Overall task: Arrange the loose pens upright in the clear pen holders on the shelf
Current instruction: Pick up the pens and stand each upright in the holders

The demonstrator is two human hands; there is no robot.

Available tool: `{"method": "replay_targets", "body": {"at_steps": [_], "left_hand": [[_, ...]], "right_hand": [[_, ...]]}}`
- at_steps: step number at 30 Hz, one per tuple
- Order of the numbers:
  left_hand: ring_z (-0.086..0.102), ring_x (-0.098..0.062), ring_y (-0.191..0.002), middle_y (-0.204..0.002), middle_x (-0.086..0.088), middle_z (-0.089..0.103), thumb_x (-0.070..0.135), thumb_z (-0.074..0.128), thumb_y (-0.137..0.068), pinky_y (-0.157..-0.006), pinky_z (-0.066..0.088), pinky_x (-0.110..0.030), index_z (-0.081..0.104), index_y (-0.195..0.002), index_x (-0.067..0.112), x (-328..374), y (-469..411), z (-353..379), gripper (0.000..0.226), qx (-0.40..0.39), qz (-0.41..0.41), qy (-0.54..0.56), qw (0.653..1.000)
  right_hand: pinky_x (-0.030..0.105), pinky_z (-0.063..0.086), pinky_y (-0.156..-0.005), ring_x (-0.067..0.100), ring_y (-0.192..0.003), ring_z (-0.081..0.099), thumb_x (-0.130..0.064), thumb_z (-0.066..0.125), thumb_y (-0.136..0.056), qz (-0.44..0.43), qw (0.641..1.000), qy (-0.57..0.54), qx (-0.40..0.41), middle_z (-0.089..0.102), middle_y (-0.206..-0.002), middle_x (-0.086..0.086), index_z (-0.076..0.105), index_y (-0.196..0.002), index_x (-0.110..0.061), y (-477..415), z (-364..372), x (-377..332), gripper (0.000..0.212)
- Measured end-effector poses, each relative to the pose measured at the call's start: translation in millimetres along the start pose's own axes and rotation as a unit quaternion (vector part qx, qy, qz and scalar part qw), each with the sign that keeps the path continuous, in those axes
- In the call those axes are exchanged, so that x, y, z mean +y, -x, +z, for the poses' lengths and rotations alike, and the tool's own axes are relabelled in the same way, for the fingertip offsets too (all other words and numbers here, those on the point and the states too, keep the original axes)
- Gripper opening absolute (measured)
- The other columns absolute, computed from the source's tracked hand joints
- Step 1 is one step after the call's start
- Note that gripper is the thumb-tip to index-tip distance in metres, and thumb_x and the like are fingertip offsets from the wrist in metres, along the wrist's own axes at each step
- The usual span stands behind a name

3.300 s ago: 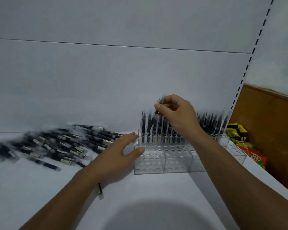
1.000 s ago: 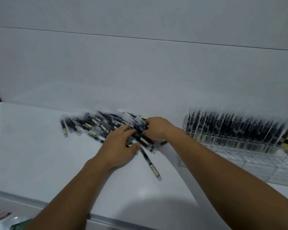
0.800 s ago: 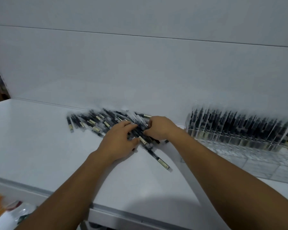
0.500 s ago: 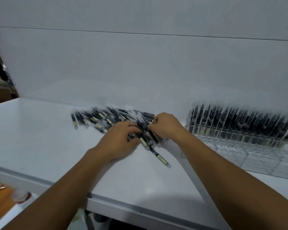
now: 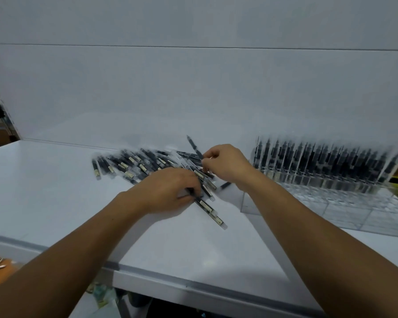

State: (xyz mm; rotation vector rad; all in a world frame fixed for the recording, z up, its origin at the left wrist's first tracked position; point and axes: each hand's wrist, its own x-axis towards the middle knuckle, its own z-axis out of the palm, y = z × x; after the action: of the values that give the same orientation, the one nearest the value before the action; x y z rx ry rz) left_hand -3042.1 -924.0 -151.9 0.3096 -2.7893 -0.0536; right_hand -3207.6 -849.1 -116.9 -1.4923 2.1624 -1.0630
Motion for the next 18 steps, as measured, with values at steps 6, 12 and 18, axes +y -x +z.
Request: {"method": "replay_targets", "body": {"at_steps": [6, 12, 18], "left_hand": [[0.054, 0.003, -0.100, -0.102, 0.019, 0.066, 0.029, 0.065, -0.089, -0.087, 0.047, -0.026, 0.071, -0.104, 0.033, 8.0, -8.6, 1.1, 0.017, -0.067, 0.051, 0.048, 0.995], [0.055, -0.001, -0.095, -0.098, 0.016, 0.064, 0.032, 0.065, -0.087, -0.080, 0.050, -0.032, 0.070, -0.098, 0.032, 17.5, -23.8, -4.9, 0.011, -0.097, 0.104, 0.009, 0.990], [0.055, 0.003, -0.094, -0.096, 0.022, 0.065, 0.036, 0.067, -0.088, -0.083, 0.048, -0.026, 0.069, -0.098, 0.037, 18.5, -23.7, -7.4, 0.011, -0.095, 0.065, 0.075, 0.990]], "right_hand": [[0.021, 0.042, -0.057, 0.008, -0.069, 0.061, -0.021, 0.065, -0.086, -0.014, 0.998, -0.056, 0.008, 0.073, -0.083, -0.003, 0.067, -0.091, -0.023, 11.5, -17.6, 4.2, 0.005], [0.021, 0.046, -0.056, 0.006, -0.064, 0.062, -0.020, 0.069, -0.085, -0.019, 0.997, -0.078, 0.019, 0.069, -0.077, -0.003, 0.066, -0.090, -0.021, 26.8, -37.6, 11.2, 0.006], [0.033, 0.058, -0.069, 0.013, -0.072, 0.064, -0.022, 0.070, -0.087, -0.026, 0.996, -0.079, 0.039, 0.072, -0.087, 0.006, 0.067, -0.090, -0.020, 40.0, -65.7, 24.2, 0.005]]}}
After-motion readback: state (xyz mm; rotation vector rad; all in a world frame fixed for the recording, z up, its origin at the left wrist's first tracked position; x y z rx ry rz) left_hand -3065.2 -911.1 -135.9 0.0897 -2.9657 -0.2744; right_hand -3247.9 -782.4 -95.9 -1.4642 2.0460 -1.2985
